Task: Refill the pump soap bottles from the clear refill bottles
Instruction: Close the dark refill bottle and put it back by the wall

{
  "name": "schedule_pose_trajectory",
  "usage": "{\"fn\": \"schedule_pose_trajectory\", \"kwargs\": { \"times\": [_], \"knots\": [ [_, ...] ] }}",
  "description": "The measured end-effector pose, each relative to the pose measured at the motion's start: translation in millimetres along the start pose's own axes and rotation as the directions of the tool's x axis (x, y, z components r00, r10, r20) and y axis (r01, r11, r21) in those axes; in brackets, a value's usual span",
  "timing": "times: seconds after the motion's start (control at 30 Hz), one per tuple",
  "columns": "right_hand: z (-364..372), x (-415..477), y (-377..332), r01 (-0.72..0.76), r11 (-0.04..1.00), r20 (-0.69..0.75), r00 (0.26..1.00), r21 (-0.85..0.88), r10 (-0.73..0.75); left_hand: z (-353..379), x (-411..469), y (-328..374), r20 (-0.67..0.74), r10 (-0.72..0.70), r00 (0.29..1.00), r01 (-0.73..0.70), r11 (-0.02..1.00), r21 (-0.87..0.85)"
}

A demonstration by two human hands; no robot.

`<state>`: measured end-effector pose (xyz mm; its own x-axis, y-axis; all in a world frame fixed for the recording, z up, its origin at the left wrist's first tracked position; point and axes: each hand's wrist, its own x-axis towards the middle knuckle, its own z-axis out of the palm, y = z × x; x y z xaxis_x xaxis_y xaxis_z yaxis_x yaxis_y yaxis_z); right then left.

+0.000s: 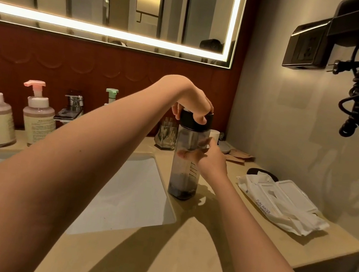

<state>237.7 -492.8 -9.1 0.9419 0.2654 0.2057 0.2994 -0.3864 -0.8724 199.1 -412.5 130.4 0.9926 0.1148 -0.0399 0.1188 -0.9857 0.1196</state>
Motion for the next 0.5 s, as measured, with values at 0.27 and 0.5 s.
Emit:
{"fn": "schedule_pose_trajectory", "kwargs": {
  "times": [0.27, 0.5],
  "knots": [
    [0.6, 0.2, 1.9, 0.039, 0.998, -0.018, 0.999, -0.053, -0.040, 1.3, -2.8, -7.2, 0.008, 0.177, 0.984, -0.177, 0.984, -0.015],
    [-8.3, 4.4, 10.9, -0.047, 0.993, -0.150, 0.988, -0.108, 0.030, 43.7, -3.4, -27.2, -0.114, 0.140, 0.984, -0.179, 0.835, -0.520]
  ]
}}
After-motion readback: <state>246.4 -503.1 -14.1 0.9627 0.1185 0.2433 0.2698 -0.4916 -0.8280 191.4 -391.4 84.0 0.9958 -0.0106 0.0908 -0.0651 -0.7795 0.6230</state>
